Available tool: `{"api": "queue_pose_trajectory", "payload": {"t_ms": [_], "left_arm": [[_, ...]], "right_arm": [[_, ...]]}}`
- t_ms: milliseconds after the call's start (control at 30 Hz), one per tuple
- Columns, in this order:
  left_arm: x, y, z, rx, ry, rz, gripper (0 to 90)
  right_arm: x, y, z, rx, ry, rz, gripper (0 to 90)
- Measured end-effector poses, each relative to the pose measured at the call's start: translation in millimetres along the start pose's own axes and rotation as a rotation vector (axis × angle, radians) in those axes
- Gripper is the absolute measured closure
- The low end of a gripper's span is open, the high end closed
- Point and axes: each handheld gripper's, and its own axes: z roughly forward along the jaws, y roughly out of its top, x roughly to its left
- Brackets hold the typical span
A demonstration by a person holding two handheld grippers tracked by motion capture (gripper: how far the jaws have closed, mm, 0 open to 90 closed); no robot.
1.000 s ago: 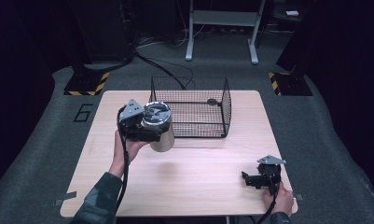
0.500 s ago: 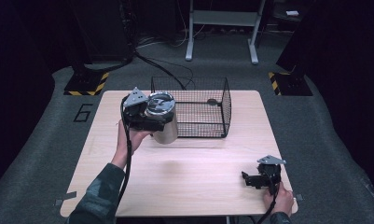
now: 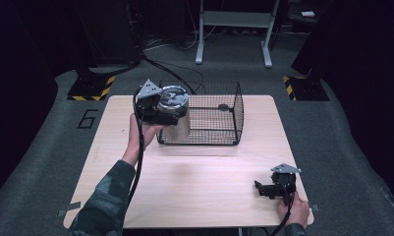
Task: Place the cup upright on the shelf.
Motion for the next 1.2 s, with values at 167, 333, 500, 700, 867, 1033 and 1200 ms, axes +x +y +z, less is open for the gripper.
{"api": "queue_pose_trajectory", "payload": {"t_ms": [167, 333, 500, 700, 867, 1033, 1200], "left_arm": [[2.4, 6.6, 7.9, 0.002, 0.007, 0.006, 3.7], [5.2, 12.9, 16.4, 0.001, 0.019, 0.017, 3.7], [7.7, 16.9, 25.3, -0.001, 0.023, 0.012, 3.7], [8.9, 17.5, 40.5, 0.010, 0.026, 0.014, 3.7], [11.7, 15.3, 51.0, 0.020, 0.034, 0.008, 3.7], [15.3, 13.3, 58.6, 0.034, 0.044, 0.001, 3.7], [18.9, 13.4, 67.2, 0.035, 0.054, -0.005, 3.7]], "right_arm": [[0.0, 0.0, 0.0, 0.000, 0.000, 0.000, 0.0], [0.0, 0.1, 0.1, 0.000, 0.000, -0.002, 0.0], [0.0, 0.0, 0.1, -0.001, 0.000, -0.002, 0.0], [0.0, 0.0, 0.2, 0.000, 0.001, -0.004, 0.0], [-0.1, 0.1, 0.3, 0.000, 0.001, -0.006, 0.0], [-0.9, 0.2, 0.4, 0.000, 0.002, -0.017, 0.0], [-0.9, 0.3, 0.4, 0.000, 0.001, -0.014, 0.0]]}}
